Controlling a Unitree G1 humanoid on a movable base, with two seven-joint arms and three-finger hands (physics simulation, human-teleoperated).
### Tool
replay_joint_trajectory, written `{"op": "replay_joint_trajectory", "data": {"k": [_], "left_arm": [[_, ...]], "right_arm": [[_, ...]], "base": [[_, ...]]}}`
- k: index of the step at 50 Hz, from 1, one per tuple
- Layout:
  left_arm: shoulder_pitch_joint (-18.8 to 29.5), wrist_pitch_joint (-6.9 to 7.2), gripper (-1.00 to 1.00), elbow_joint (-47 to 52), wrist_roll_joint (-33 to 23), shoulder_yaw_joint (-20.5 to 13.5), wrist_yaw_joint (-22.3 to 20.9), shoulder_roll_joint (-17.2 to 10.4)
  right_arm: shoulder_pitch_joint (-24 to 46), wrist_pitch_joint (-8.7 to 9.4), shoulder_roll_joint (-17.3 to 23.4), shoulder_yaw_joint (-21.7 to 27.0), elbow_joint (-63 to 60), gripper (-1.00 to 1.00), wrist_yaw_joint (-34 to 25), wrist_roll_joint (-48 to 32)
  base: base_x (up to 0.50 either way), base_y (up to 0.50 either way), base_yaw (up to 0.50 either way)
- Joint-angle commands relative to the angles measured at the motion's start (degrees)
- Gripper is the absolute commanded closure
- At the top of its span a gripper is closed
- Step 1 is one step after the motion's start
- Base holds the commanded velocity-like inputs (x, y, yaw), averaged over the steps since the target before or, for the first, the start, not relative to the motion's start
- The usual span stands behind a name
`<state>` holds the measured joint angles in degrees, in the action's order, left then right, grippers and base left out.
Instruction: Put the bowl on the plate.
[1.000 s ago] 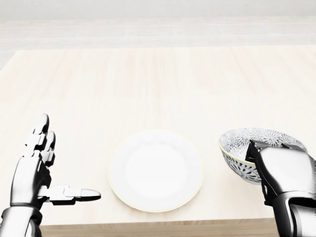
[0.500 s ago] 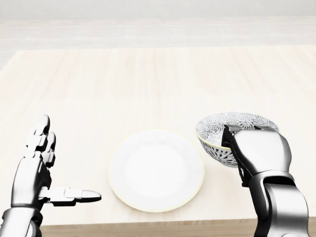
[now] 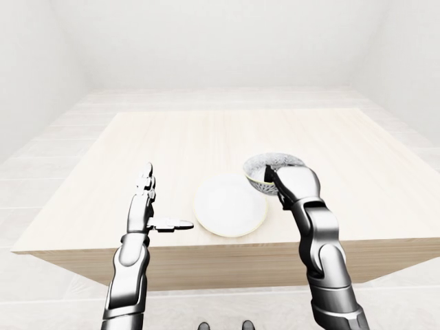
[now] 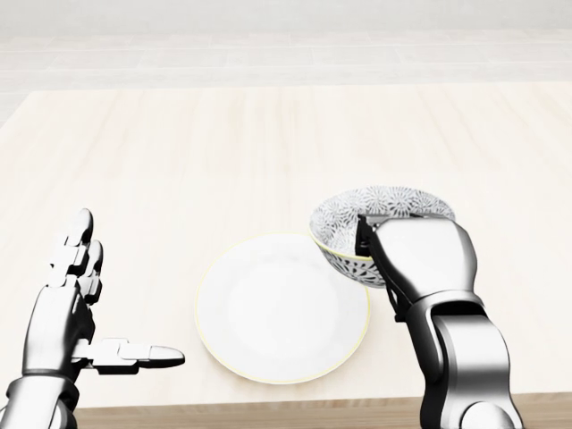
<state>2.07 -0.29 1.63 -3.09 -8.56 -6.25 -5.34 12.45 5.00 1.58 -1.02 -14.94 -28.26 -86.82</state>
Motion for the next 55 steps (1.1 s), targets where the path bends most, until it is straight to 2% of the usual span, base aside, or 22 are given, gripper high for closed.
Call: {"op": "replay_joint_trajectory", "data": {"k": [1, 6, 20, 39, 50, 55], "left_arm": [[0.59, -0.60, -1.00, -1.35, -0.06, -0.17, -0.08, -0.25], [0.81, -0.77, -1.00, -1.77, 0.09, -0.33, -0.05, -0.38], [0.42, -0.04, -1.00, -0.46, 0.19, -0.59, -0.04, -0.46], [2.14, -0.80, -1.00, -3.56, 0.44, -0.71, 0.25, -0.94], [2.45, -1.90, -1.00, -5.18, 0.50, -0.80, 0.32, -1.23], [2.24, -1.75, -1.00, -4.86, 0.75, -0.98, 0.15, -1.34]], "right_arm": [[1.84, 0.00, -1.60, -1.89, 0.53, 0.51, 1.78, -0.57], [3.46, 0.00, -1.97, -2.11, 1.98, 0.49, 3.11, -0.02], [4.08, 0.00, -3.50, -4.55, 3.23, 0.42, 4.54, 1.30], [3.17, 0.00, -5.86, -7.55, 4.97, 0.42, 7.13, 1.70], [4.03, 0.00, -7.34, -8.99, 7.96, 0.38, 8.89, 3.53], [4.43, 0.00, -7.74, -9.29, 9.51, 0.38, 9.89, 4.46]], "base": [[0.00, 0.00, 0.00], [0.00, 0.00, 0.00], [0.00, 0.00, 0.00], [0.00, 0.00, 0.00], [0.00, 0.00, 0.00], [0.00, 0.00, 0.00]]}}
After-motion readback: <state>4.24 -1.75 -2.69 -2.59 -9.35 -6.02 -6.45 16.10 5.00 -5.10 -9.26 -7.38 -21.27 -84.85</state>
